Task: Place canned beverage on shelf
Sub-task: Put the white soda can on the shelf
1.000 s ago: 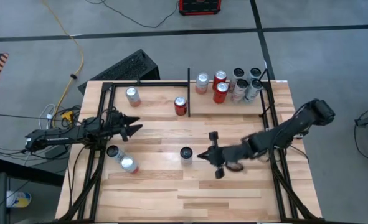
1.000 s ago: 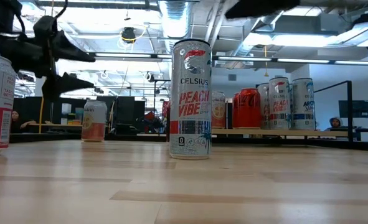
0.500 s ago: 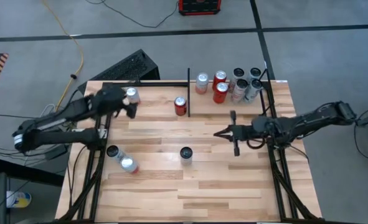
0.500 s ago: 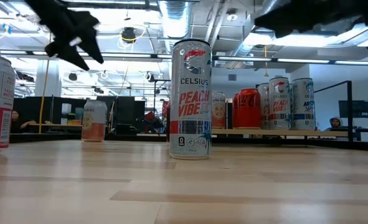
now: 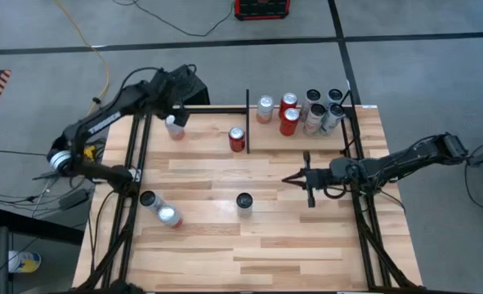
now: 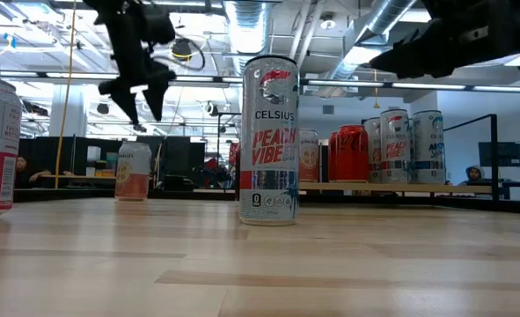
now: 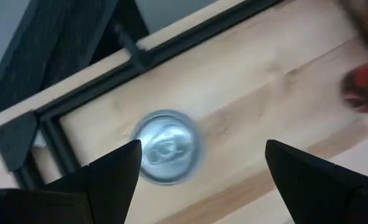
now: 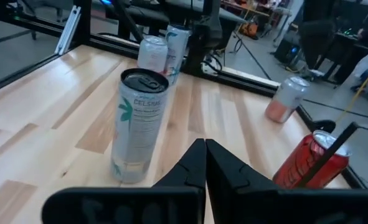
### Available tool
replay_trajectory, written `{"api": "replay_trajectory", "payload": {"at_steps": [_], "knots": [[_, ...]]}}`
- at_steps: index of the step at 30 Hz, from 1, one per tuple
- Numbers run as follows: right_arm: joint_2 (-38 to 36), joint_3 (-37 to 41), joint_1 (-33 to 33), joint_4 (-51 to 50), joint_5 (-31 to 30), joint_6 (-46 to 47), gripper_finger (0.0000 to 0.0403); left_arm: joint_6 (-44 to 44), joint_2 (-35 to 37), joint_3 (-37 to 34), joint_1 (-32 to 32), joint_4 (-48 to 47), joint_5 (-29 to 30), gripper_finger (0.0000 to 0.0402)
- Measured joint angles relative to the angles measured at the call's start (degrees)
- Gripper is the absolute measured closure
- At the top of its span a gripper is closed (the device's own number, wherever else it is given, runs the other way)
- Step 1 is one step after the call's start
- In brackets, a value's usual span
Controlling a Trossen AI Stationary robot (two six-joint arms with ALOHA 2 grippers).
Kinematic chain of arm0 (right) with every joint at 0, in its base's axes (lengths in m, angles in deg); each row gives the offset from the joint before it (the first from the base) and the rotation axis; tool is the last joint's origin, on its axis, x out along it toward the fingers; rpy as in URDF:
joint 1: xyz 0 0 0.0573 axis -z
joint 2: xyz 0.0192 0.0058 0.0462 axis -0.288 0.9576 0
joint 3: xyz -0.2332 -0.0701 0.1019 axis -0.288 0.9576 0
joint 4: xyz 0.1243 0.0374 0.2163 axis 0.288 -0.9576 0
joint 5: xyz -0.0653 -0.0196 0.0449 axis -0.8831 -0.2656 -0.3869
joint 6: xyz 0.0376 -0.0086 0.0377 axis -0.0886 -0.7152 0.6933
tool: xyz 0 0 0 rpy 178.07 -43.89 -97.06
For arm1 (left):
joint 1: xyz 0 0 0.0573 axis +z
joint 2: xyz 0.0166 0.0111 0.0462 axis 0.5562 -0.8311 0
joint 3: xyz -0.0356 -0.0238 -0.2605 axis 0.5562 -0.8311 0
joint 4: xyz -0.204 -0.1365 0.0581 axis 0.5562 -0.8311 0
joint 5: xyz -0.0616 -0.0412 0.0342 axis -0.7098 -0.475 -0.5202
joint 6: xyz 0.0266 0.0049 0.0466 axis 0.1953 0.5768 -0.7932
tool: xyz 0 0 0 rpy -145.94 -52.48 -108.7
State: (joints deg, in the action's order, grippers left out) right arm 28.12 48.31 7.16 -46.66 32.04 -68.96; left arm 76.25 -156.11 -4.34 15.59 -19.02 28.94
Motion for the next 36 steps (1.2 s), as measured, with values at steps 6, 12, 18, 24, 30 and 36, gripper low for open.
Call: {"api": "replay_trajectory", "payload": {"at_steps": [6,12,18,24,30,36], "knots": [[0.02,0.00,-0.15,-0.46,0.13,1.27,0.0375,-1.76,-6.30,1.06,3.23,-0.90,0.84,0.0074],[0.04,0.00,-0.59,-0.54,0.15,1.72,0.0375,-3.20,-10.17,1.23,3.76,-1.51,-1.32,0.0074],[0.04,0.00,-0.59,-0.62,0.35,1.76,0.0375,-3.79,-10.92,1.15,3.76,-1.52,2.34,0.0074],[0.04,0.00,-0.57,-0.87,0.35,1.49,0.0375,-4.64,-10.88,1.15,3.74,-1.39,-0.42,0.0074],[0.04,0.00,-0.44,-1.05,0.35,0.83,0.0375,-5.19,-10.83,2.83,3.62,-1.53,-2.44,0.0074],[0.04,0.00,-0.44,-1.07,0.35,-0.05,0.0375,-5.72,-10.83,5.47,3.74,-1.40,-0.85,0.0074]]}}
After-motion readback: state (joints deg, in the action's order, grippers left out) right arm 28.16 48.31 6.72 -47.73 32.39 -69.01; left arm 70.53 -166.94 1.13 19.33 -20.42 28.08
